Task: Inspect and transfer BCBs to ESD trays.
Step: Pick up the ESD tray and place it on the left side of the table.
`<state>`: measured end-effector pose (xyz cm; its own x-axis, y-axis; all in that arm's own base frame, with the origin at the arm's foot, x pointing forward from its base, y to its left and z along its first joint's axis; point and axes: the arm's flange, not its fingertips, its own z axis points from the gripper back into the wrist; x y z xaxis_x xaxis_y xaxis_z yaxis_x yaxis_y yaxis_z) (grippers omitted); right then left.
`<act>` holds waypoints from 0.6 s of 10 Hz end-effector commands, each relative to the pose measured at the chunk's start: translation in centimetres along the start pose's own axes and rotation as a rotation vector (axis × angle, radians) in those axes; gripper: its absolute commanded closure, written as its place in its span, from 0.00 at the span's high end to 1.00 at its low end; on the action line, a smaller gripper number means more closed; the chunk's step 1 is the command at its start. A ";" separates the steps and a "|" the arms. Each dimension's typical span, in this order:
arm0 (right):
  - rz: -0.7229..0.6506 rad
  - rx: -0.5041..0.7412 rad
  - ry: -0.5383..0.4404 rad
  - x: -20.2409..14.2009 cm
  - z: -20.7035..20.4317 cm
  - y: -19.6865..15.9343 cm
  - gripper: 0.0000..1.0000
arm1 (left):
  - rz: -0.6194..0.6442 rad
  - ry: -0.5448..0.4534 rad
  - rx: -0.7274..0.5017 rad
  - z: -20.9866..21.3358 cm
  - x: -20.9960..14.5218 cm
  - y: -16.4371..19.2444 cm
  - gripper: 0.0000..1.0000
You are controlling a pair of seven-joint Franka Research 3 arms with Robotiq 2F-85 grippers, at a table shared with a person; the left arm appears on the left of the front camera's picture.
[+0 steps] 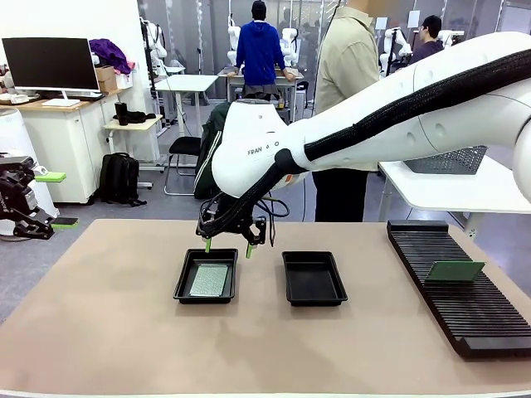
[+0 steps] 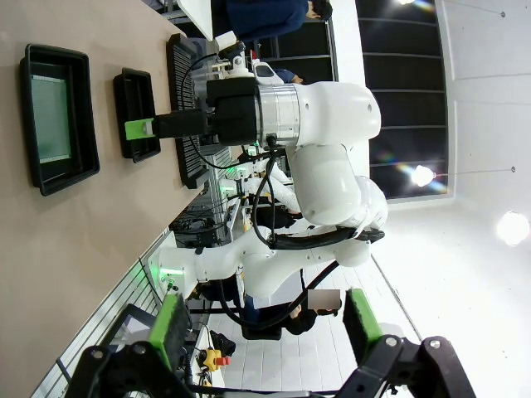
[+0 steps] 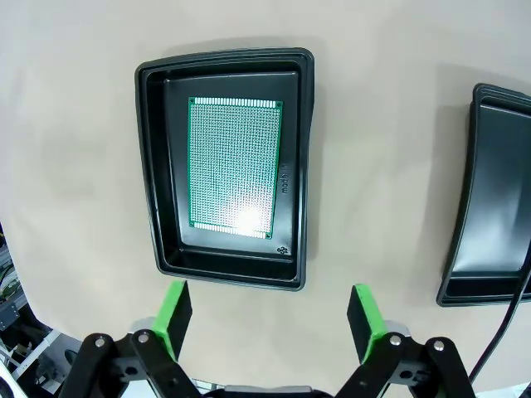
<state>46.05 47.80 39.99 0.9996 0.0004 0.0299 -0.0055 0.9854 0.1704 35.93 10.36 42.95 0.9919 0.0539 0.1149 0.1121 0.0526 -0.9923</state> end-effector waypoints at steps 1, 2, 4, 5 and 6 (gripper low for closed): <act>-0.001 -0.001 -0.004 -0.1 0.0 -0.1 1.00 | 0.000 0.000 0.000 0.0 0.0 0.0 1.00; 0.000 0.000 0.000 0.0 0.0 0.0 1.00 | 0.018 -0.028 0.067 -0.6 1.4 -0.5 1.00; -0.036 0.098 -0.045 -1.6 2.6 -2.0 1.00 | 0.006 -0.053 0.221 -2.3 2.6 -1.9 1.00; -0.031 0.153 -0.054 -2.3 3.5 -3.2 1.00 | -0.005 -0.053 0.271 -3.0 3.0 -2.5 1.00; -0.040 0.176 -0.066 -2.7 4.0 -4.0 1.00 | -0.015 -0.049 0.338 -3.8 3.3 -3.0 1.00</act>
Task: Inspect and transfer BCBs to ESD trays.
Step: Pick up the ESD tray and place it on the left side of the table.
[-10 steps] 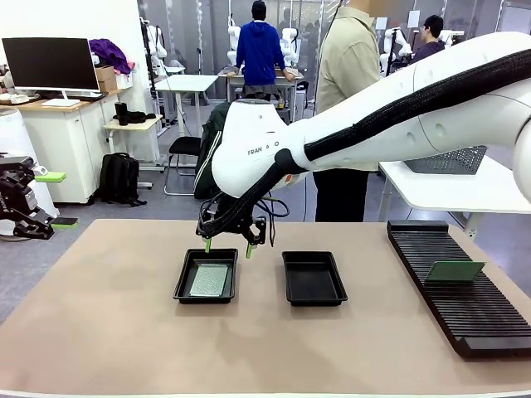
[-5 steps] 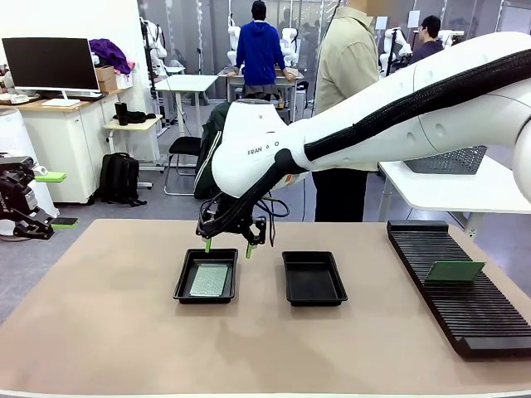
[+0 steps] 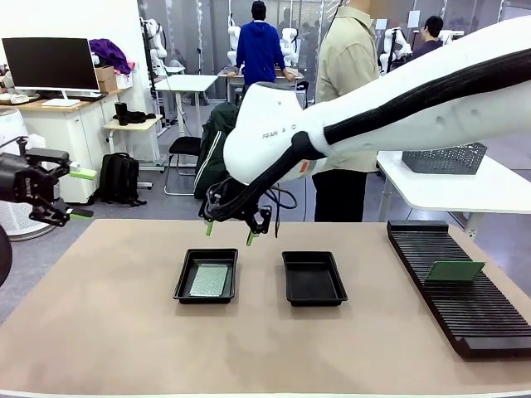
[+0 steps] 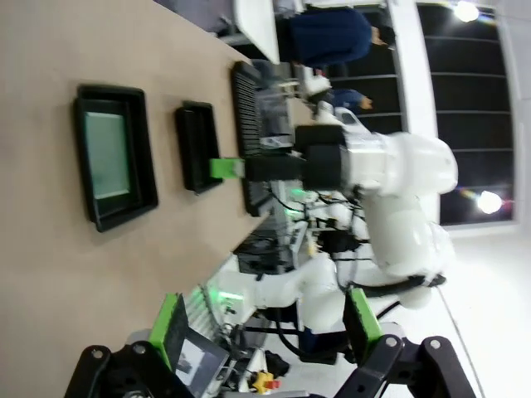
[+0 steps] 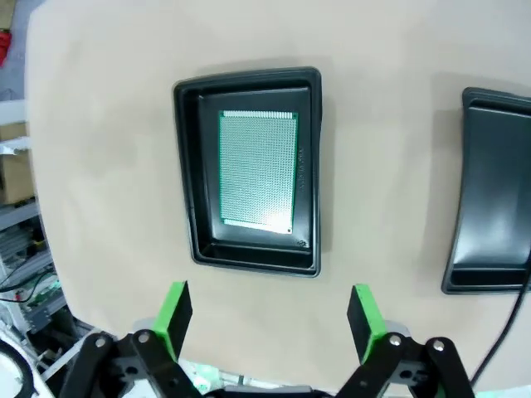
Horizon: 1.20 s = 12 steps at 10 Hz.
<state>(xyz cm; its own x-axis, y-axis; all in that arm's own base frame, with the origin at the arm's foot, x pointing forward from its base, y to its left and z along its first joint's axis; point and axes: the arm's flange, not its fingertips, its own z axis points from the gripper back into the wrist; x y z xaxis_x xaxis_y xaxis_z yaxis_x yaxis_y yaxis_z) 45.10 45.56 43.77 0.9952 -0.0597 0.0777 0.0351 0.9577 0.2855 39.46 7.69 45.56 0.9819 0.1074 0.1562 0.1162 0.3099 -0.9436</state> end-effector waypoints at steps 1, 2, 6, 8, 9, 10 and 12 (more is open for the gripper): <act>0.010 0.117 -0.011 -2.1 1.3 -3.8 1.00 | 0.005 0.012 0.163 -1.7 -0.2 -1.8 1.00; 0.014 0.175 -0.008 -2.2 2.1 -4.9 1.00 | -0.020 0.004 0.243 -2.6 -0.1 -2.8 1.00; -0.002 0.360 -0.010 -2.4 4.1 -9.1 1.00 | -0.049 0.023 0.533 -9.3 0.5 -5.4 1.00; 0.008 0.451 -0.001 -2.3 4.6 -10.2 1.00 | -0.071 0.005 0.672 -12.6 0.5 -5.6 1.00; -0.005 0.493 -0.012 -2.3 4.9 -10.9 1.00 | -0.058 -0.003 0.748 -14.2 0.6 -5.4 1.00; -0.002 0.524 -0.015 -2.2 5.0 -11.2 1.00 | -0.054 -0.012 0.786 -15.4 0.6 -5.4 1.00; -0.001 0.582 -0.031 -2.2 5.3 -12.1 1.00 | -0.074 -0.028 0.880 -18.0 0.7 -5.3 1.00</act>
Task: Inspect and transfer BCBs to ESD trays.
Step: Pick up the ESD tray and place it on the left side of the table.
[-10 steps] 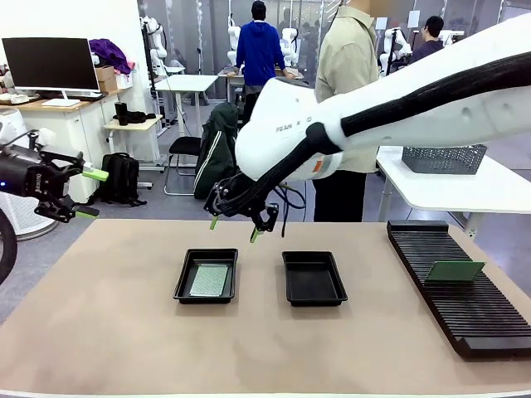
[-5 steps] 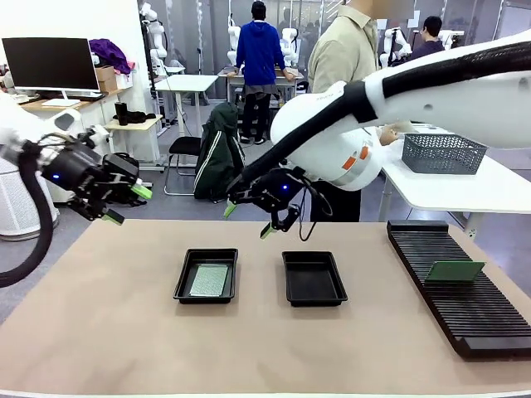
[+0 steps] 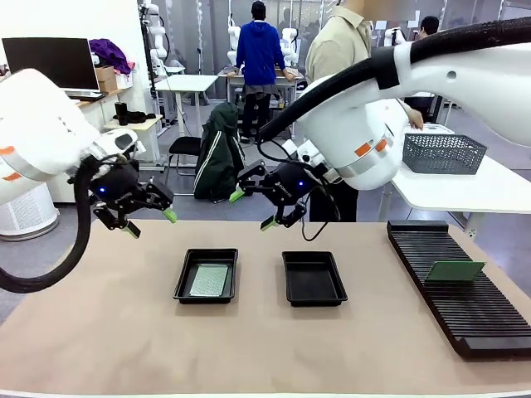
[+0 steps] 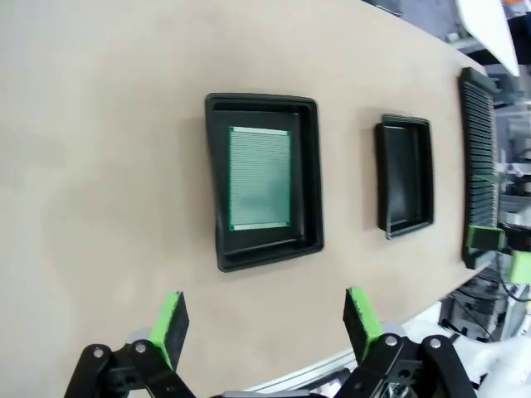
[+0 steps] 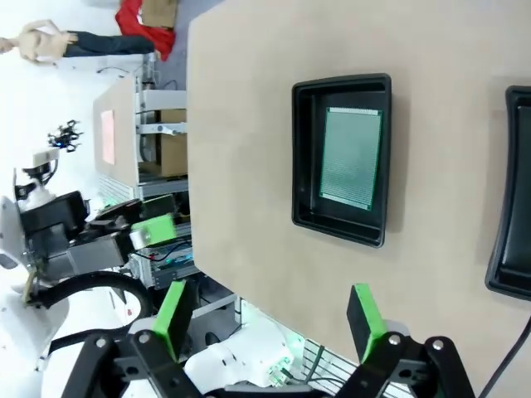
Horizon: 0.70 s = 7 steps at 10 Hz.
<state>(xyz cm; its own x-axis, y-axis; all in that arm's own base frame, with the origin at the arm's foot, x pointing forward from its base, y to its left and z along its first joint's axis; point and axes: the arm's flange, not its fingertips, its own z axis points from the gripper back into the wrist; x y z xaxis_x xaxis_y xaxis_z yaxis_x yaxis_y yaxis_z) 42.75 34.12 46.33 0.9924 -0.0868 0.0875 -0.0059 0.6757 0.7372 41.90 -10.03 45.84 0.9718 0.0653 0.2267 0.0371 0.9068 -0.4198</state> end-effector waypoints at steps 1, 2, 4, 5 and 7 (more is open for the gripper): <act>0.020 0.061 0.005 -0.6 0.6 -2.3 1.00 | -0.003 -0.027 0.108 -1.9 0.2 -1.4 1.00; 0.021 0.071 0.007 -0.4 0.7 -2.7 1.00 | -0.006 -0.030 0.149 -3.4 0.2 -2.3 1.00; 0.027 0.107 0.017 -0.2 1.2 -3.4 1.00 | -0.004 -0.058 0.199 -5.5 0.3 -3.7 1.00; 0.022 0.120 0.016 -0.2 1.5 -3.9 1.00 | 0.003 -0.067 0.221 -6.5 0.3 -4.3 1.00; 0.036 0.121 0.014 -0.5 2.4 -4.7 1.00 | 0.011 -0.082 0.265 -8.4 0.2 -5.2 1.00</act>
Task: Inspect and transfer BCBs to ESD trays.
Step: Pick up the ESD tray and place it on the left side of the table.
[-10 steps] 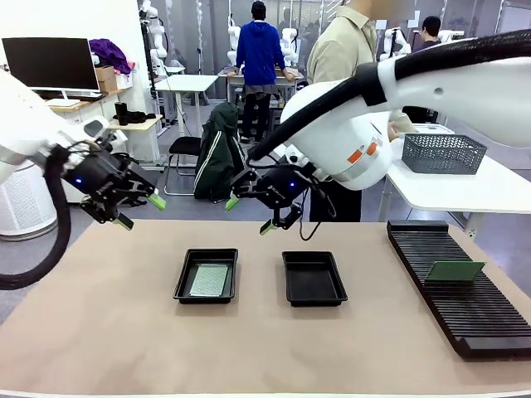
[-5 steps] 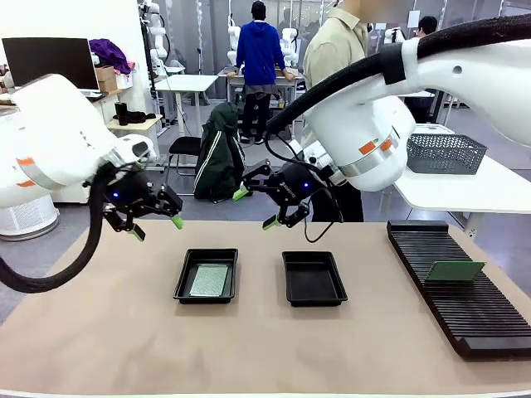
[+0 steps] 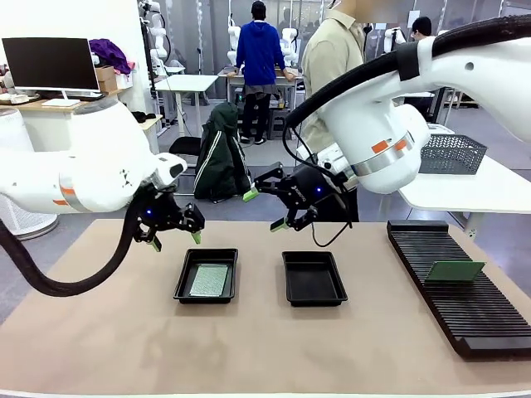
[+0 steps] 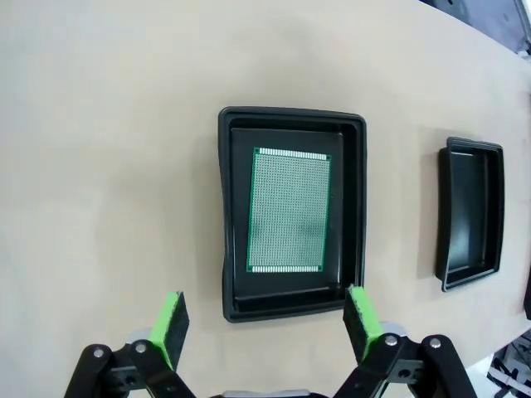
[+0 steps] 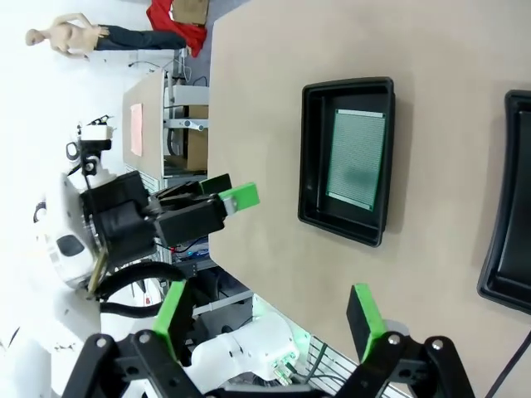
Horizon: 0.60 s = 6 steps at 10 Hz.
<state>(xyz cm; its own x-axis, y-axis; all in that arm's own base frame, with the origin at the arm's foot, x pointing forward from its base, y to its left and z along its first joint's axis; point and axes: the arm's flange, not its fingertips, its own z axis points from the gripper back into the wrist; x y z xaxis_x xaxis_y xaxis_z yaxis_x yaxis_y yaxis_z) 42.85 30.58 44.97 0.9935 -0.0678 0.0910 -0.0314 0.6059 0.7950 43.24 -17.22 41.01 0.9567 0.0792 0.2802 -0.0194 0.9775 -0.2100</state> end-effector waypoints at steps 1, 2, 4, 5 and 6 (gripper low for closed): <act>0.027 0.025 0.003 -0.8 1.4 -1.5 1.00 | 0.013 -0.010 0.034 -1.3 0.5 -1.3 1.00; 0.031 0.018 0.008 -0.9 1.8 -1.8 1.00 | 0.012 -0.011 0.063 -2.0 0.7 -1.5 1.00; 0.043 0.007 0.019 -0.9 2.3 -2.4 1.00 | 0.011 -0.023 0.100 -3.4 0.7 -2.1 1.00; 0.044 0.003 0.024 -0.9 2.5 -2.7 1.00 | 0.003 -0.040 0.123 -4.1 0.7 -2.2 1.00; 0.049 -0.003 0.031 -0.9 2.6 -3.1 1.00 | -0.011 -0.049 0.134 -4.9 0.8 -2.4 1.00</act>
<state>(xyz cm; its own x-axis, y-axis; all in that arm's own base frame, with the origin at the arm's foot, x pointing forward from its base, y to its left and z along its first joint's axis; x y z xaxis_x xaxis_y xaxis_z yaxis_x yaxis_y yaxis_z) 42.07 27.61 44.45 0.9942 -0.0425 0.0984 -0.0520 0.6117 0.7894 44.64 -19.16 37.82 0.9523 0.0668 0.2976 -0.0356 0.9934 -0.1090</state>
